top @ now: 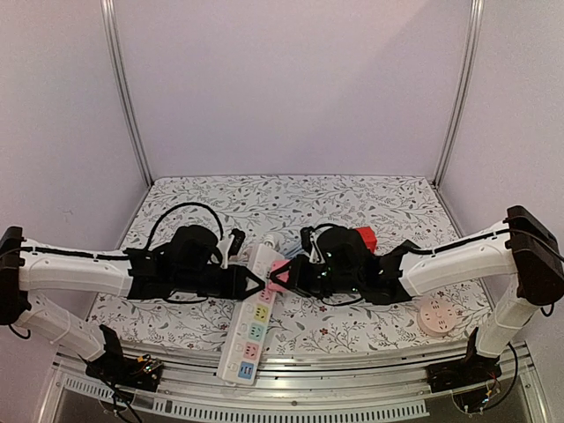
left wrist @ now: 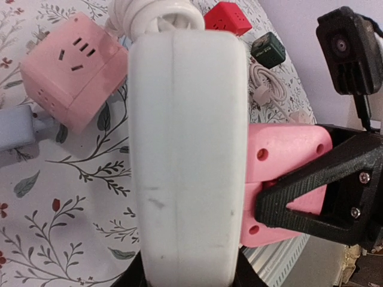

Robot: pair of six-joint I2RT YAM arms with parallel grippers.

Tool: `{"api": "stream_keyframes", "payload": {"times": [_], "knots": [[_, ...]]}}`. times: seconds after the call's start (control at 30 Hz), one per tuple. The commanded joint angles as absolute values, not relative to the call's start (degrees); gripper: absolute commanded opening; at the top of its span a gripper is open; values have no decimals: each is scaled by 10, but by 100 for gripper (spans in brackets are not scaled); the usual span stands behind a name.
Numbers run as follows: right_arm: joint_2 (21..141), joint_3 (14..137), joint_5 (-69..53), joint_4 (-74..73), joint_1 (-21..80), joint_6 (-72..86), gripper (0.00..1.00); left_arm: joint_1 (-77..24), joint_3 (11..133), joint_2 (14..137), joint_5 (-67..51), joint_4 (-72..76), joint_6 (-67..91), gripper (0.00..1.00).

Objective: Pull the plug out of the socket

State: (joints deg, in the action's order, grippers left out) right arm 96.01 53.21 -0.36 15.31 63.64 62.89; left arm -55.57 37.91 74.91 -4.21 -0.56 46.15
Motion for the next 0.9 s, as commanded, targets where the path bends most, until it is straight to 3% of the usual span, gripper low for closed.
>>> {"api": "stream_keyframes", "payload": {"times": [0.0,0.47,0.87], "knots": [[969,508,33,154,628,645,0,-525,353,708,-68,55,498,9],[988,518,19,171,628,647,0,-519,335,699,-76,53,501,8],[984,536,7,171,628,630,0,-525,359,750,-13,-54,454,7]]}}
